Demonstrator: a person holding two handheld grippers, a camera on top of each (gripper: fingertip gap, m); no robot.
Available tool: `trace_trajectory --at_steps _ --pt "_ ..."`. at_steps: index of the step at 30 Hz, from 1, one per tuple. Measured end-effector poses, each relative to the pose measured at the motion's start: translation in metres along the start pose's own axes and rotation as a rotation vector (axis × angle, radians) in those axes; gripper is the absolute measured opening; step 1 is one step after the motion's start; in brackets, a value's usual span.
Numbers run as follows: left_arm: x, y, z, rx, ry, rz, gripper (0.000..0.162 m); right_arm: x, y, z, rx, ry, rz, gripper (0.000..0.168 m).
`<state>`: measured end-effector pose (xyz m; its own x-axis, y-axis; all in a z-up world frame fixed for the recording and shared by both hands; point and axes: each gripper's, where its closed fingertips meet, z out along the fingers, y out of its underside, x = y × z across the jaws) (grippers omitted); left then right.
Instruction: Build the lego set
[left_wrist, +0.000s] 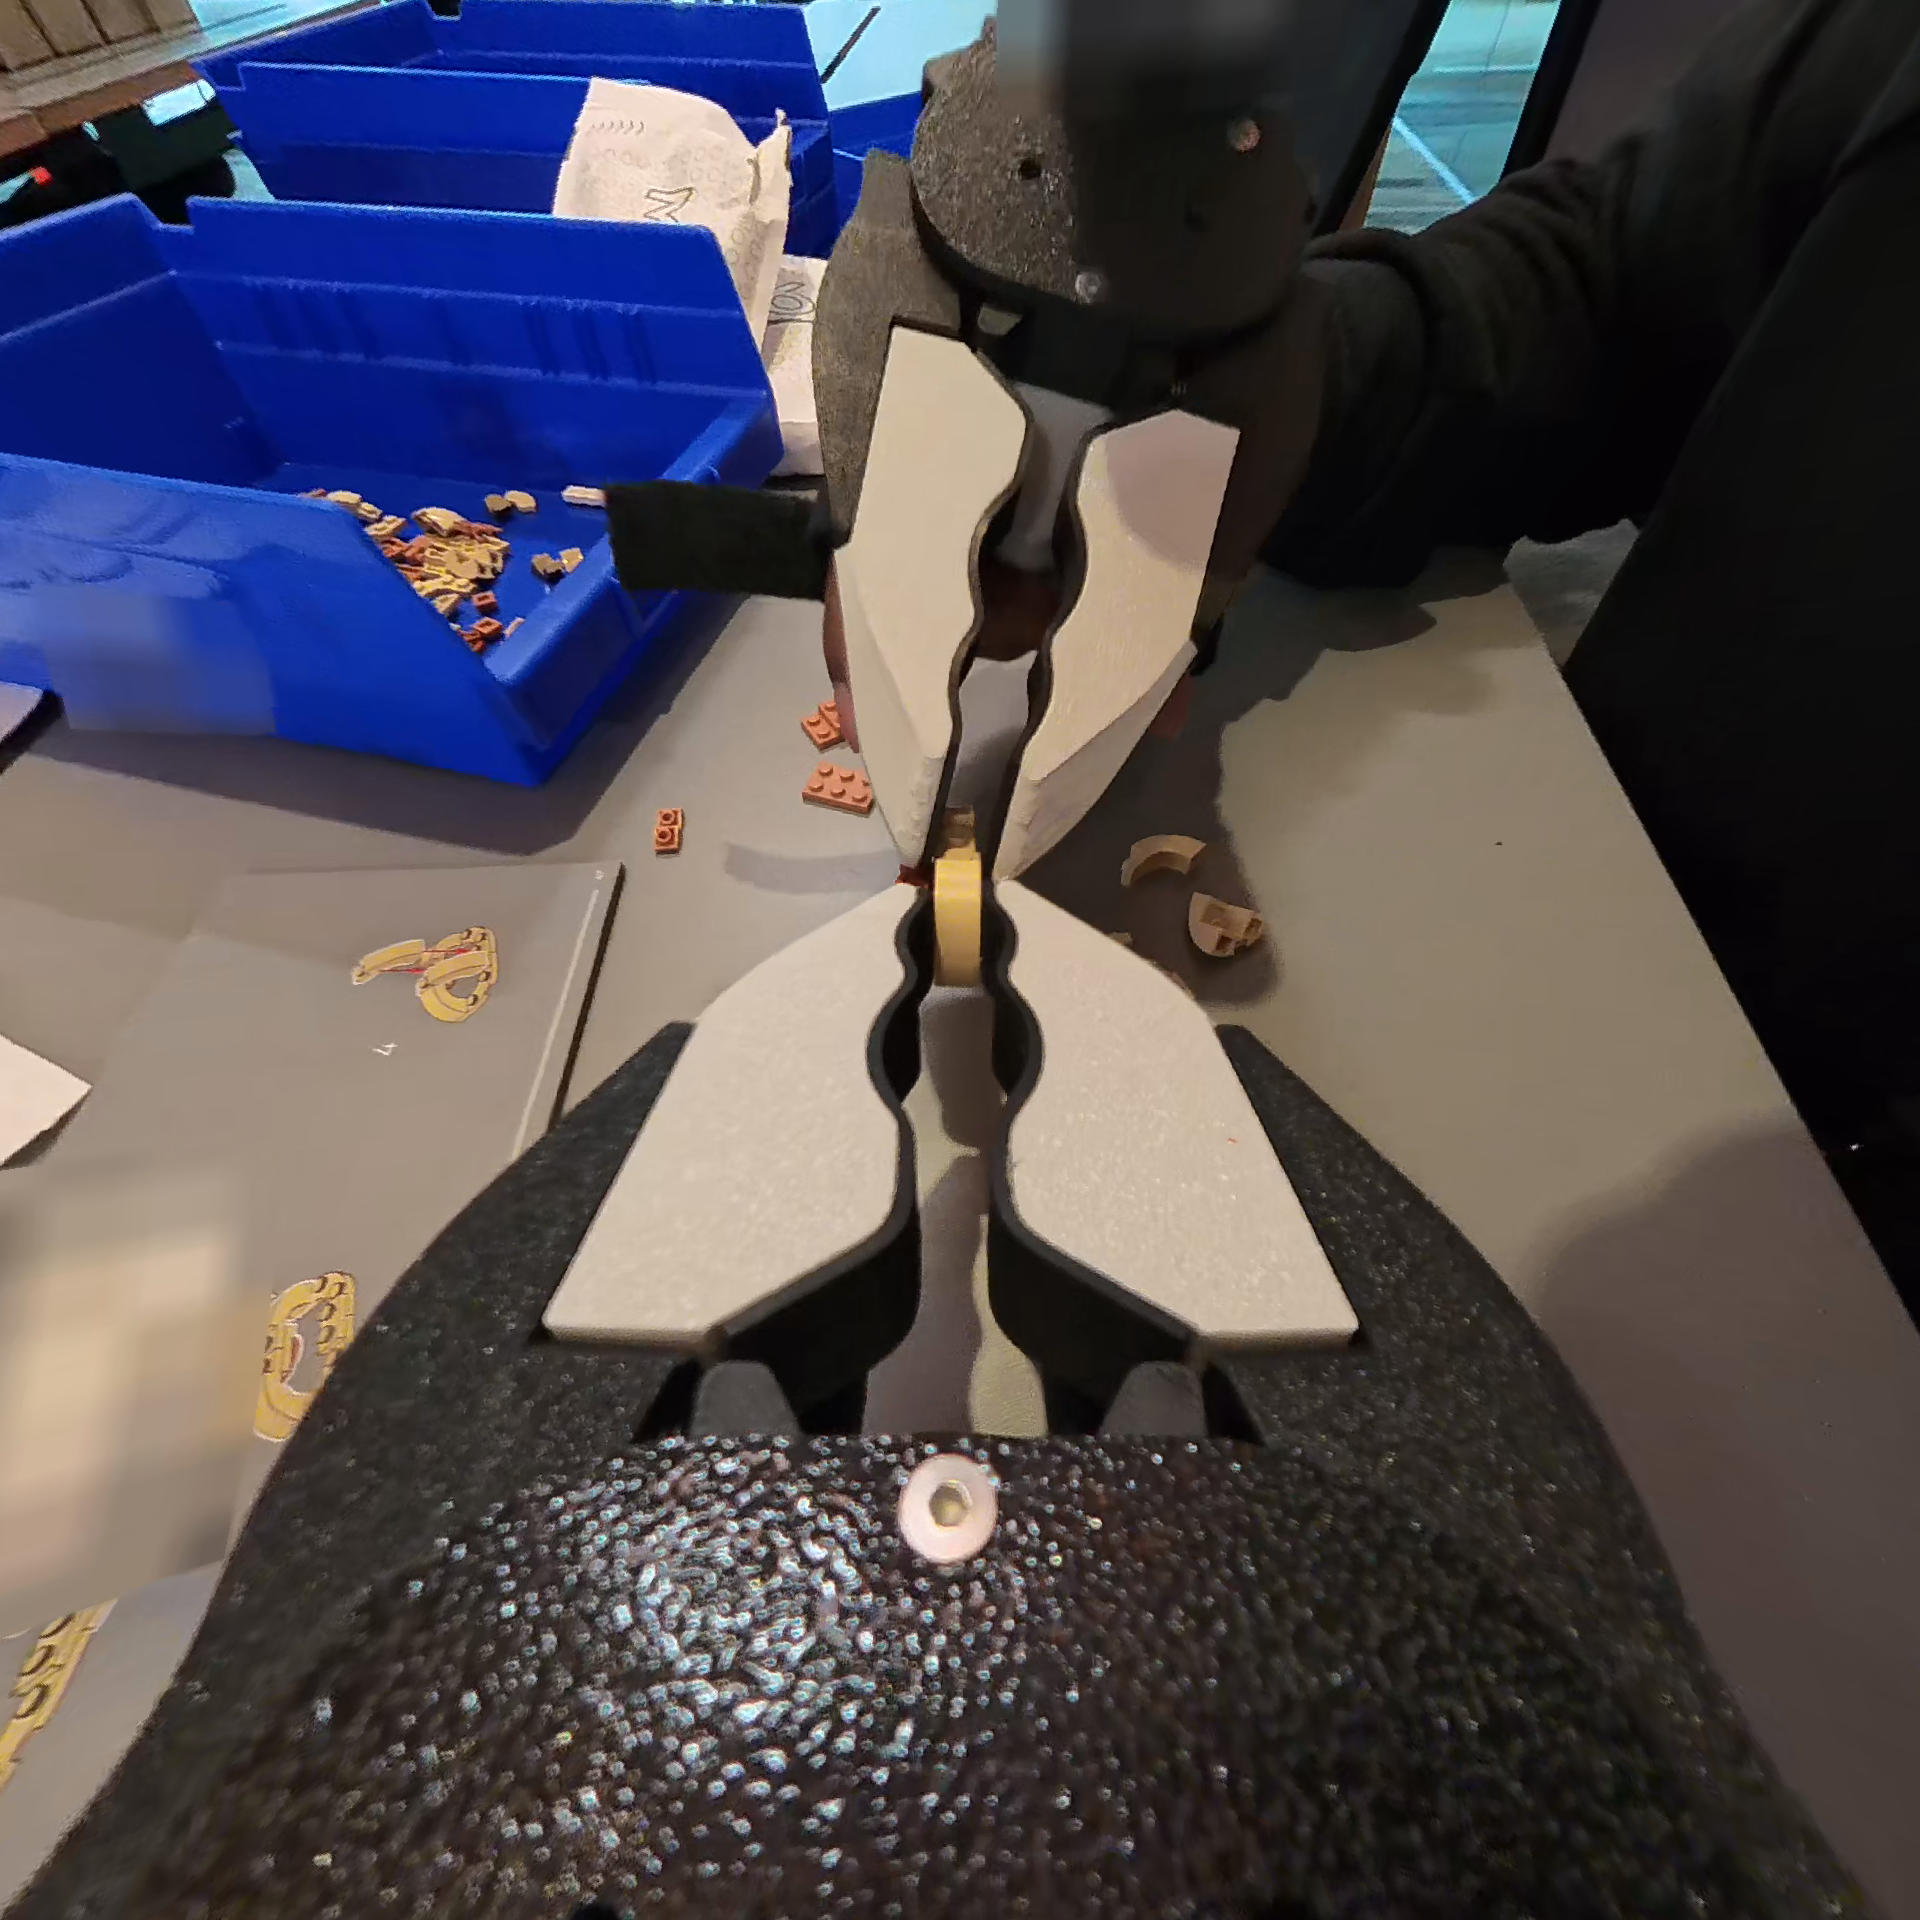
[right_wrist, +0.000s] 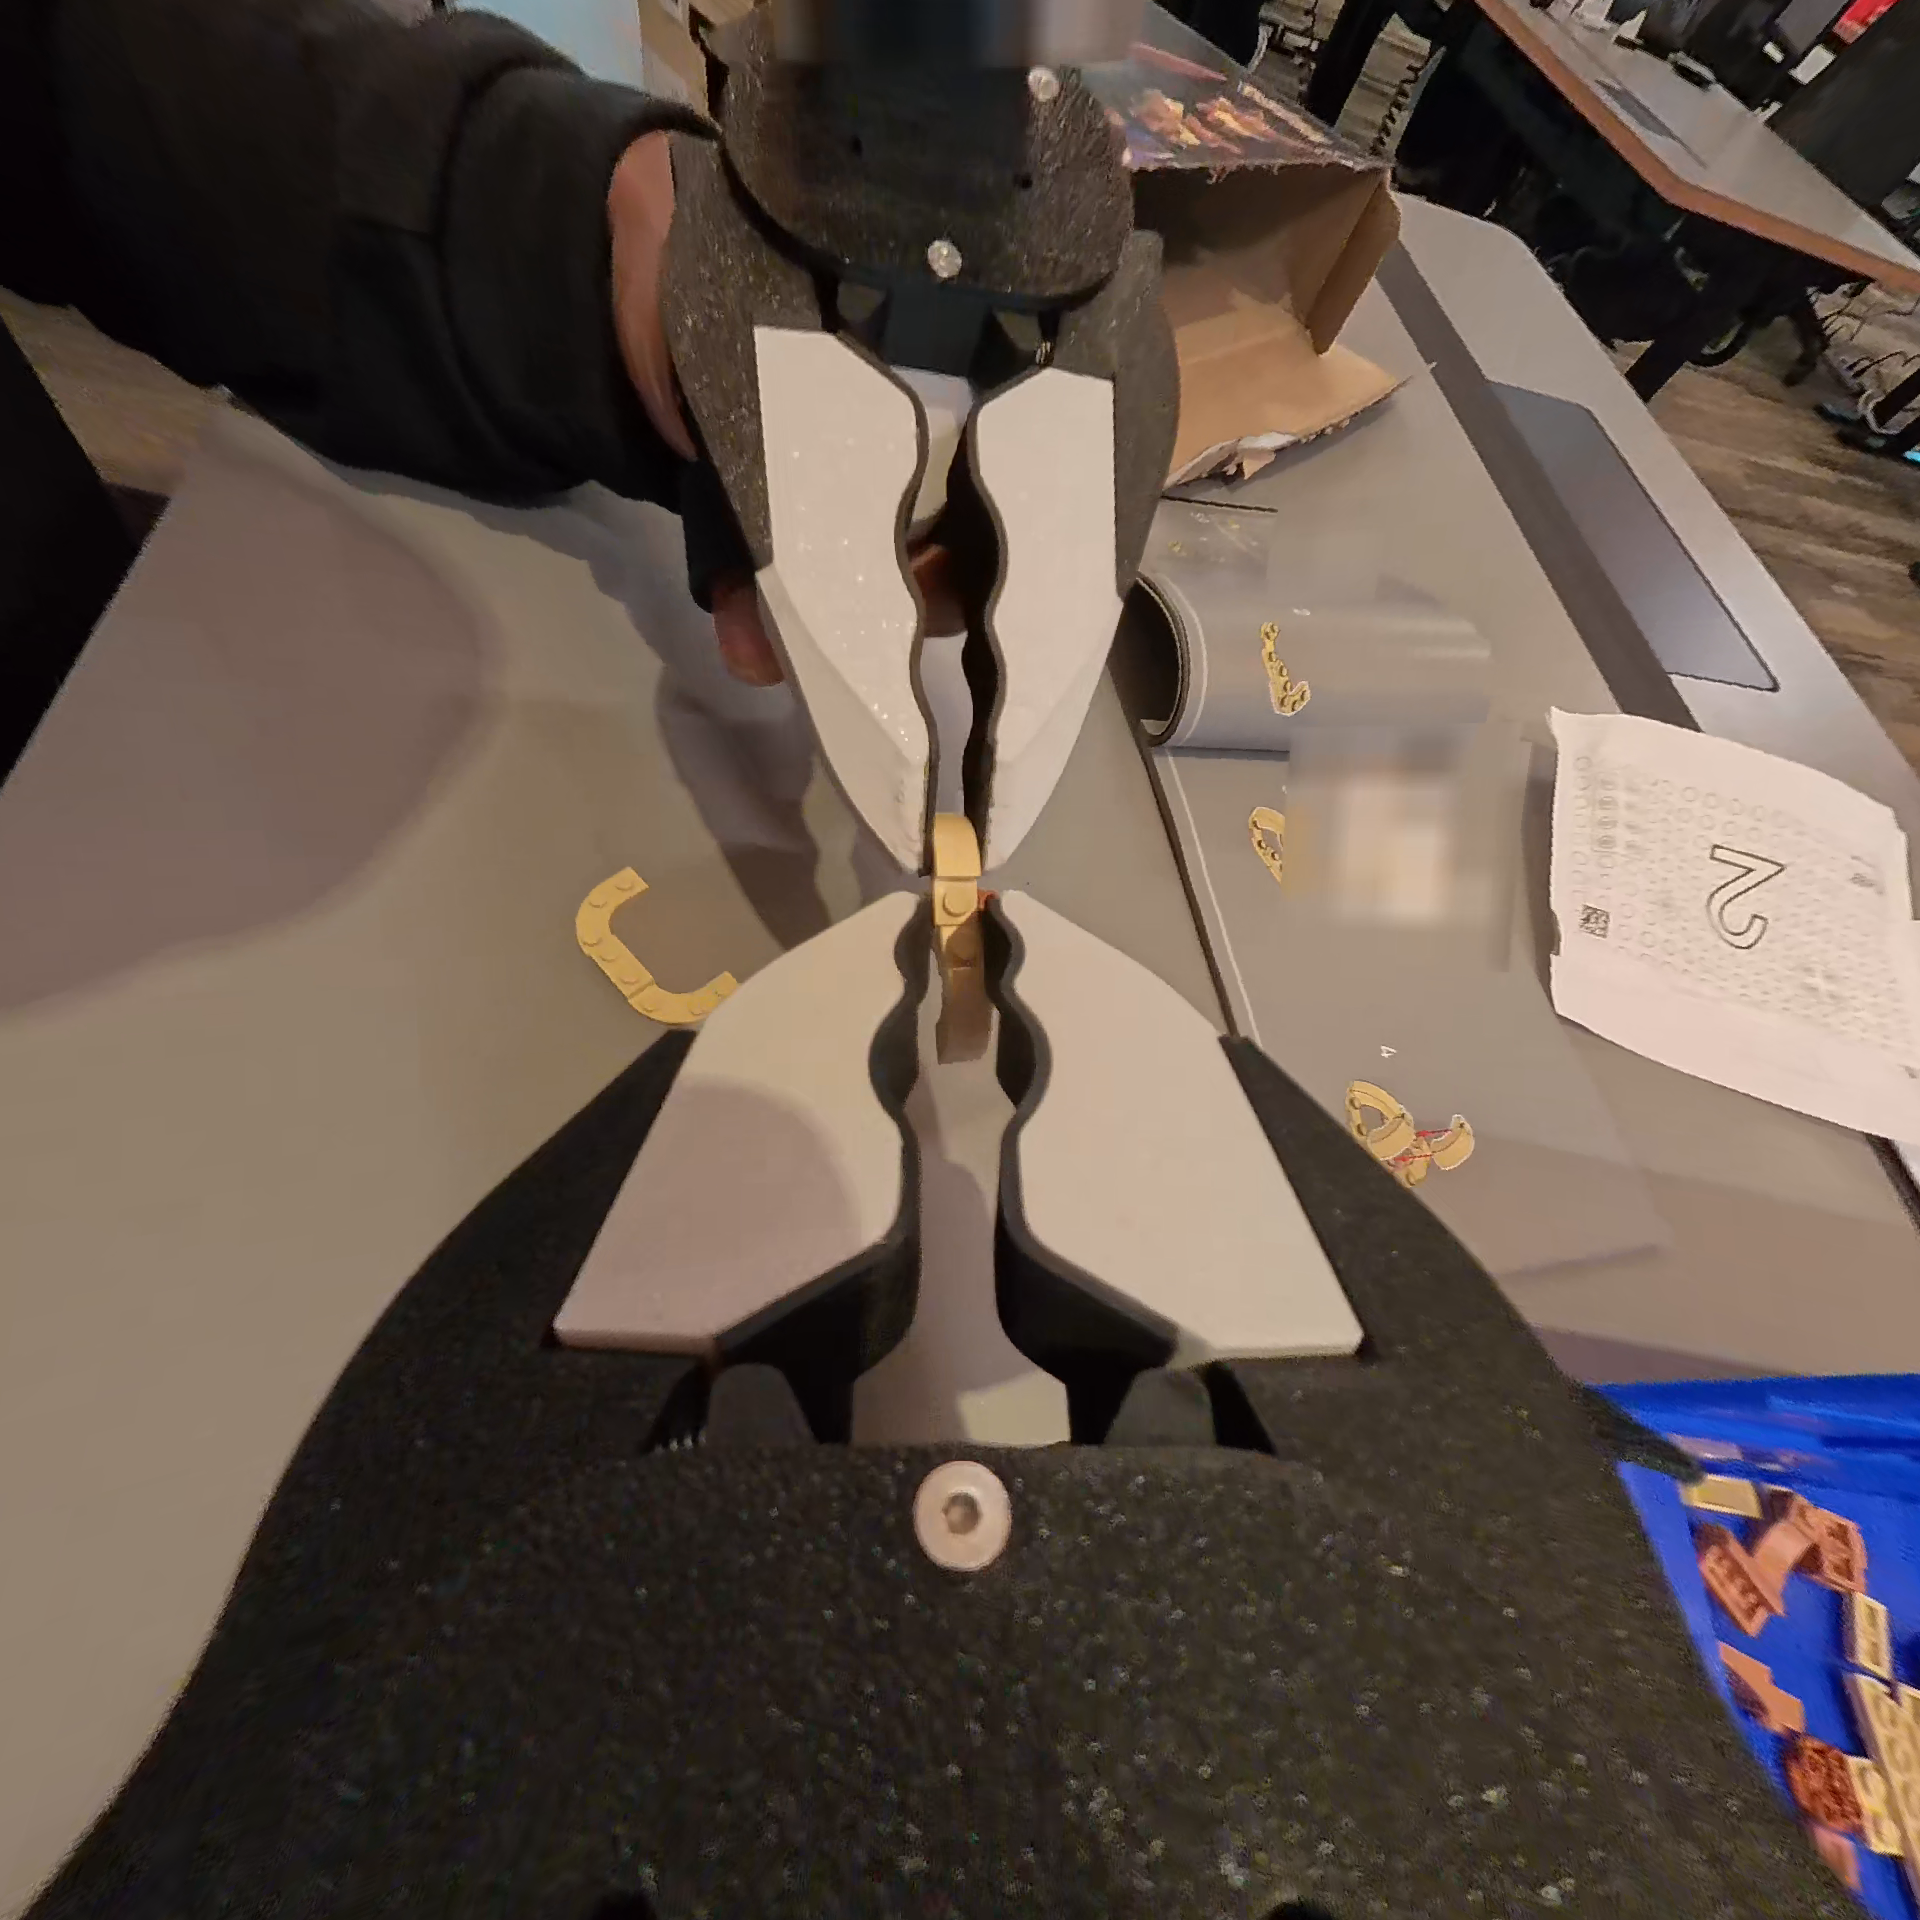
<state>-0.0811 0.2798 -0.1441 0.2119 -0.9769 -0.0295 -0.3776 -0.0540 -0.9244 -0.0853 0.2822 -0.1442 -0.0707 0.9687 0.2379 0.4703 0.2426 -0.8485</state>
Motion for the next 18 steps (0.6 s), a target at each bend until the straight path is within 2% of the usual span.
trace_trajectory --at_steps 10,15,18 --pt "0.0 0.0 0.0 -0.002 -0.011 0.048 0.009 -0.001 0.002 0.004 -0.065 0.07 -0.093 0.007" --pt "-0.004 0.0 -0.006 0.024 0.008 0.015 0.028 0.003 -0.004 0.001 -0.033 0.096 -0.066 0.007" --pt "-0.006 0.005 -0.006 0.02 0.024 0.008 0.033 0.002 -0.011 -0.001 0.005 0.09 -0.043 0.007"
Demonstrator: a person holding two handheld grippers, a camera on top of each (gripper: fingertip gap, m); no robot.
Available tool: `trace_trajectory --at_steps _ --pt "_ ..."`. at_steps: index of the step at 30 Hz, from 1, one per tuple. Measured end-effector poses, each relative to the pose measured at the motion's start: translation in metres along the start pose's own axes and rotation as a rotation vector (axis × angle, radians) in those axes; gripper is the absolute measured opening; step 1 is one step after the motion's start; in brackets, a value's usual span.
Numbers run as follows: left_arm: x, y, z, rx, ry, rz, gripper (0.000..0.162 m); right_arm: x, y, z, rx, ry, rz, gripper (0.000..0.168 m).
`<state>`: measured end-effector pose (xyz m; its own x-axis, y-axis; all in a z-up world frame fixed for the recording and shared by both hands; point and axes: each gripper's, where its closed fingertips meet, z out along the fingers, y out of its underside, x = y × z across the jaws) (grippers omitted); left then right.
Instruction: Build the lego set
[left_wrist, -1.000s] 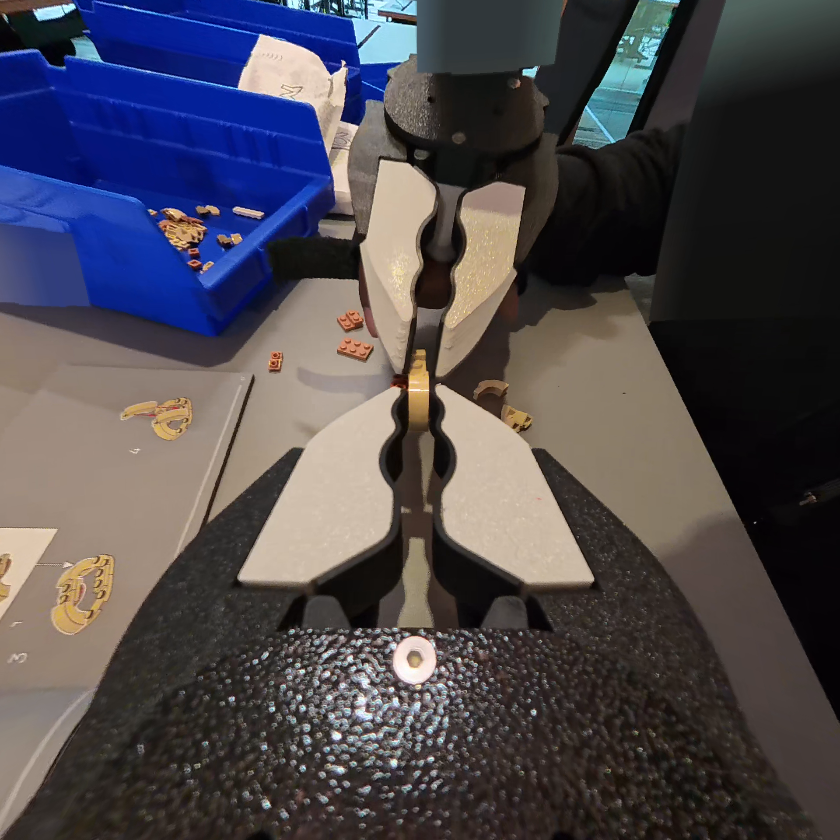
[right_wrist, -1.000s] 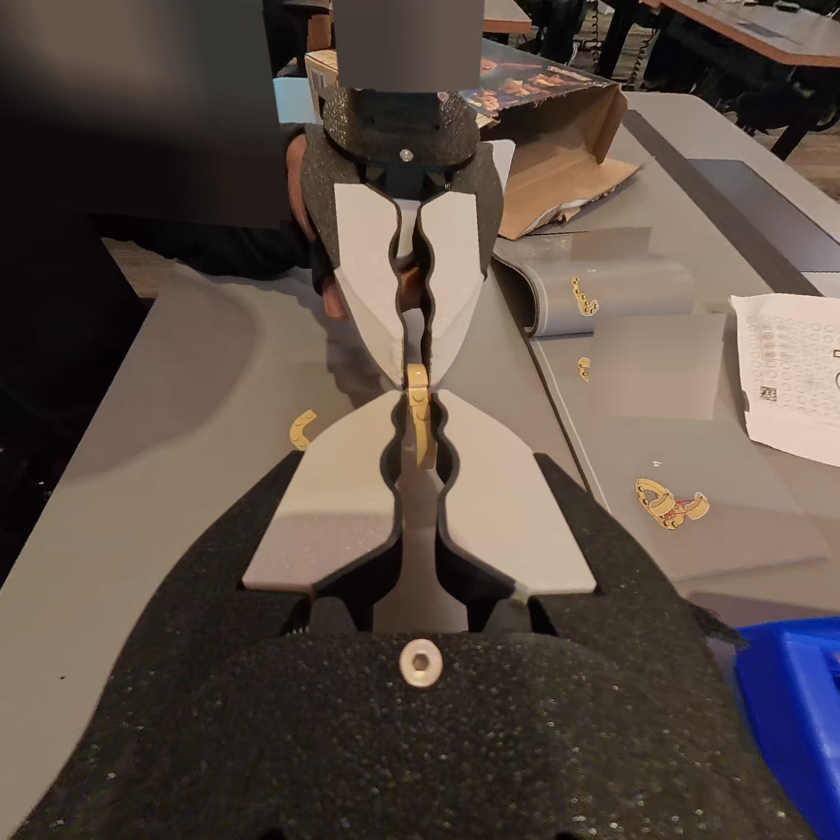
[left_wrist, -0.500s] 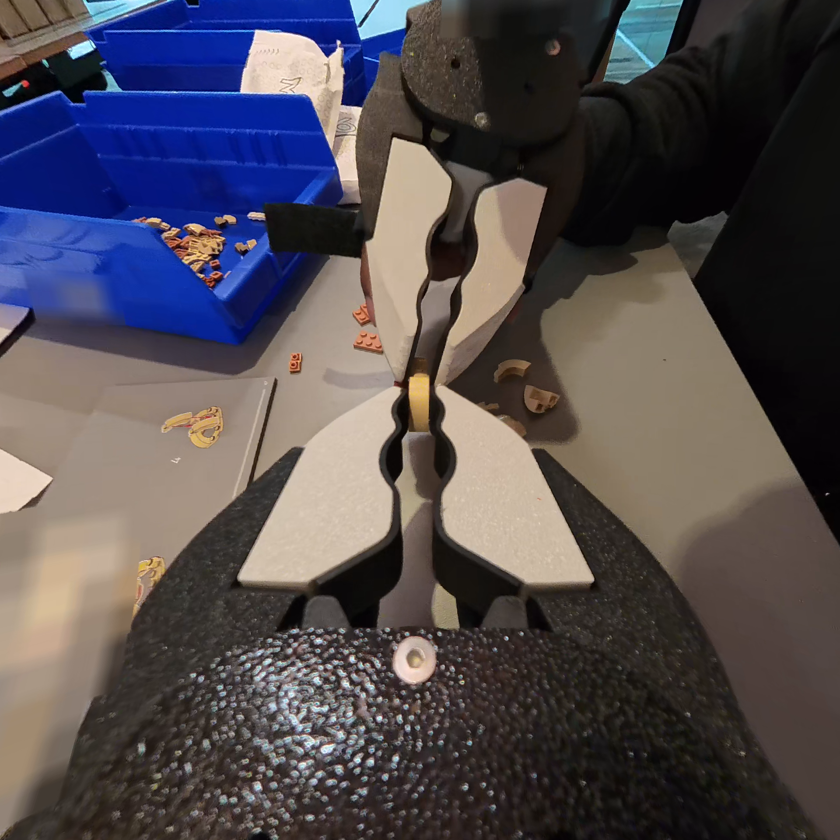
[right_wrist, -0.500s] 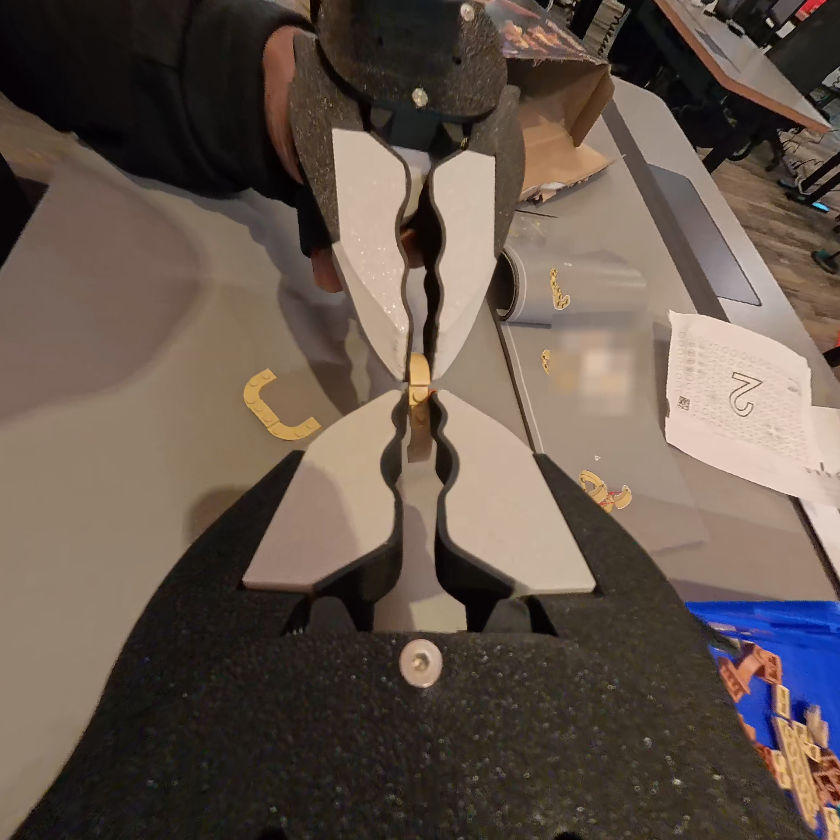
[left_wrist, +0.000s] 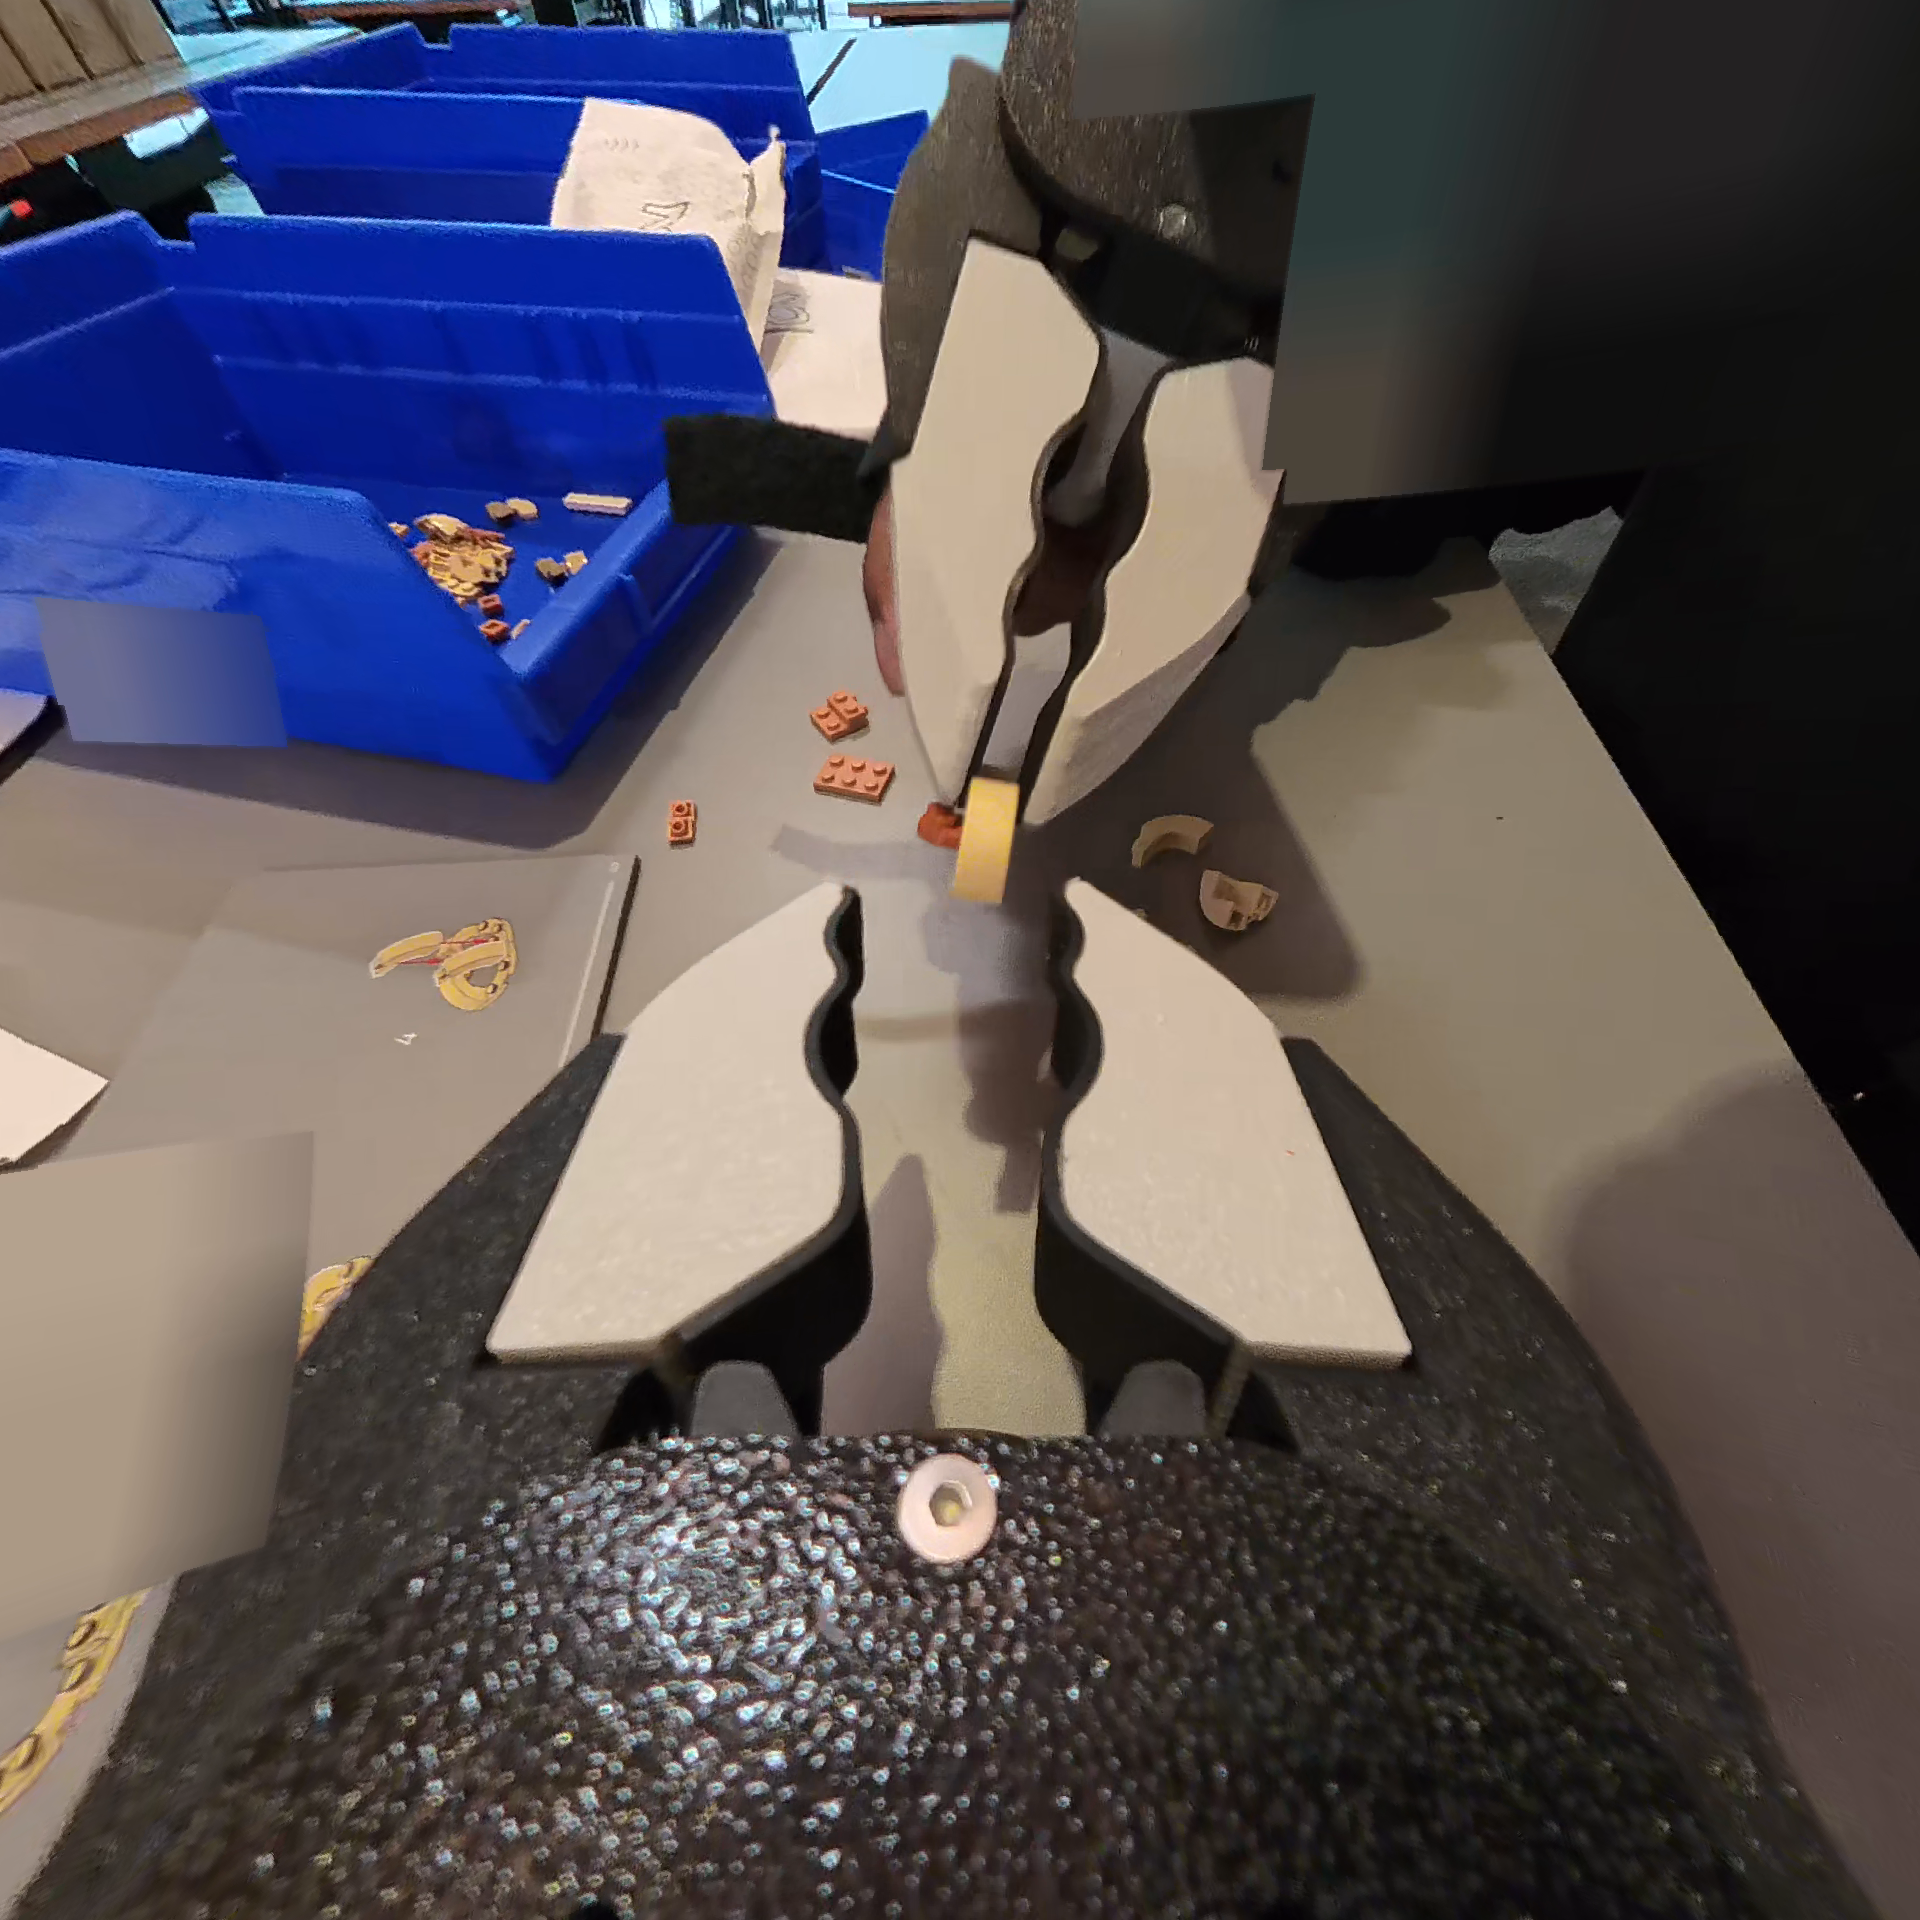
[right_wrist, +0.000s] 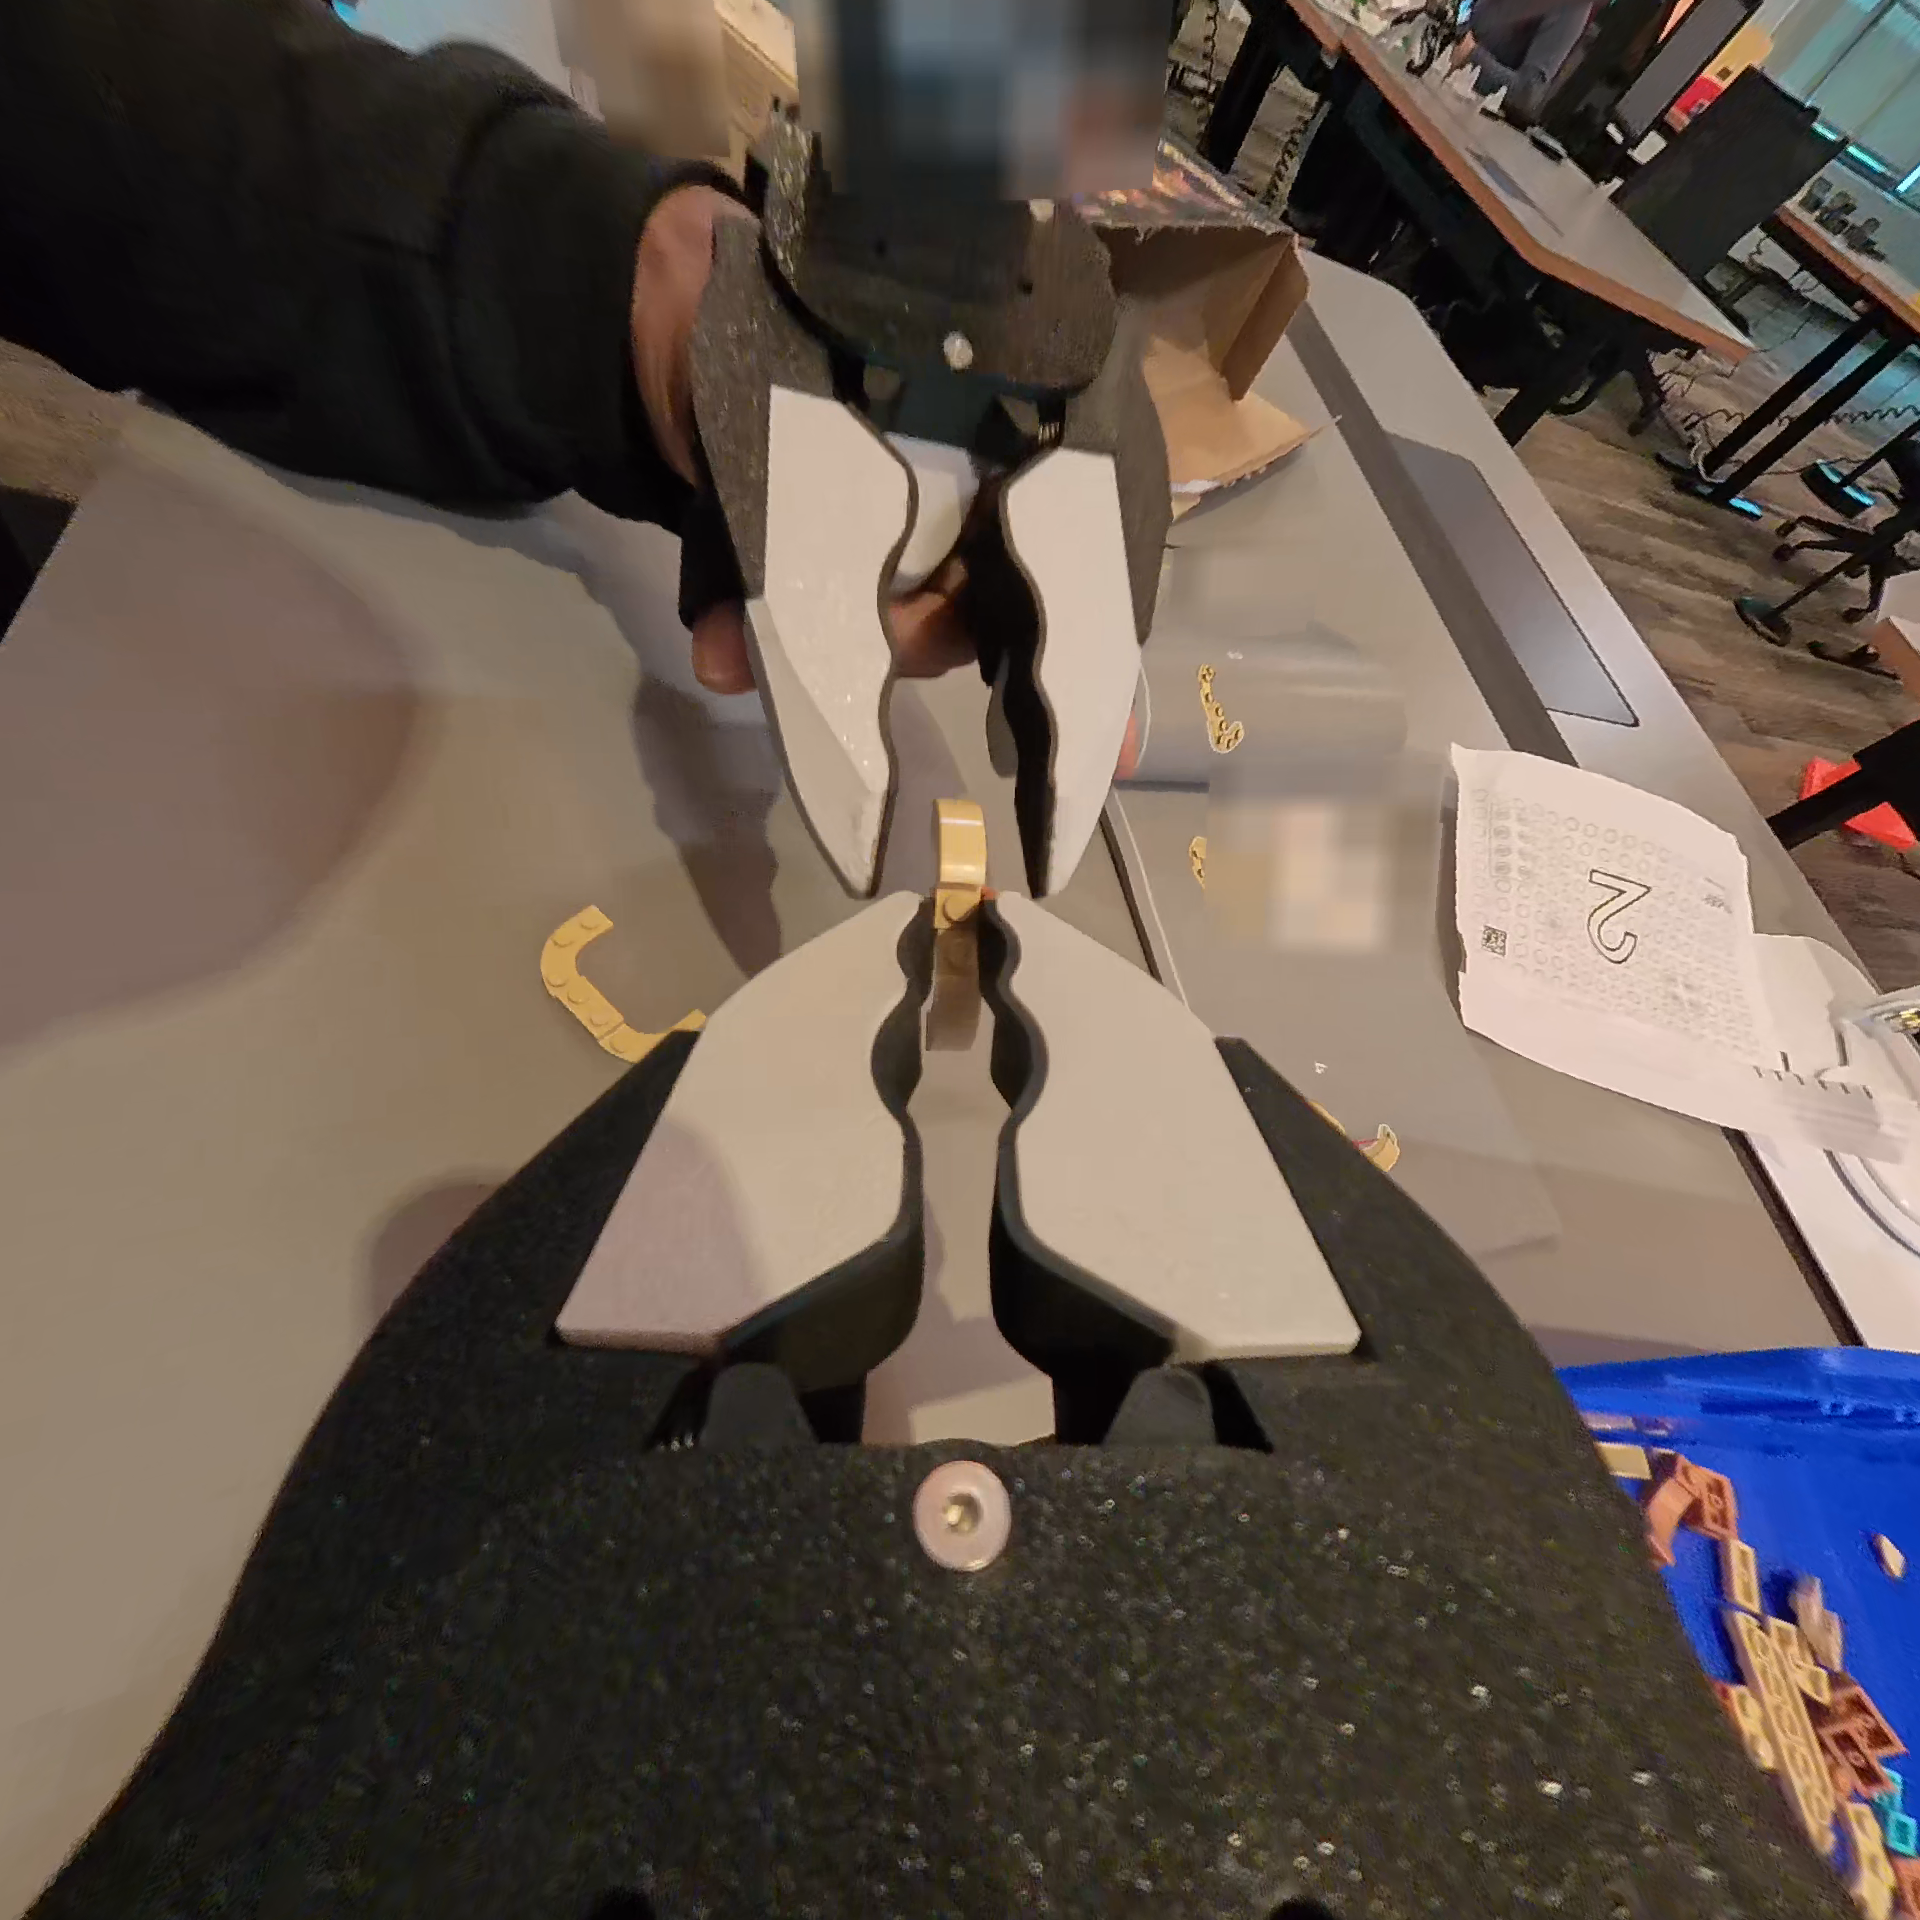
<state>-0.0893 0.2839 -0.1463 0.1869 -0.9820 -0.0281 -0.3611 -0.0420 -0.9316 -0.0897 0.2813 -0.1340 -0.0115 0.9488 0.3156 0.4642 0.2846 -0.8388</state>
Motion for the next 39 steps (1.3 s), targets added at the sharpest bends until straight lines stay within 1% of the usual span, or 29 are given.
trace_trajectory --at_steps 2,7,15,17,18,23,32,39 --pt "0.002 0.0 0.003 0.019 0.021 -0.006 0.032 -0.002 -0.004 -0.001 0.022 -0.005 0.009 0.007" --pt "0.01 -0.009 0.004 0.11 0.057 0.037 0.016 -0.006 -0.012 -0.001 0.071 -0.028 0.042 0.007" --pt "0.013 -0.016 0.001 0.192 0.057 0.102 0.014 -0.008 -0.019 -0.003 0.113 -0.039 0.05 0.007" --pt "0.014 -0.017 0.001 0.201 0.069 0.093 0.013 -0.008 -0.02 -0.004 0.115 -0.039 0.05 0.007" --pt "0.015 -0.017 0.001 0.204 0.082 0.089 0.007 -0.007 -0.02 -0.004 0.117 -0.03 0.052 0.007" --pt "0.015 -0.017 0.001 0.242 0.106 0.045 0.007 -0.005 -0.02 -0.005 0.125 -0.019 0.052 0.008" --pt "0.014 -0.015 0.002 0.225 0.097 0.052 0.007 -0.005 -0.017 -0.003 0.114 -0.015 0.055 0.008" --pt "0.011 0.009 0.005 0.055 0.081 0.112 0.011 0.001 -0.01 -0.001 0.087 0.018 0.057 0.008"
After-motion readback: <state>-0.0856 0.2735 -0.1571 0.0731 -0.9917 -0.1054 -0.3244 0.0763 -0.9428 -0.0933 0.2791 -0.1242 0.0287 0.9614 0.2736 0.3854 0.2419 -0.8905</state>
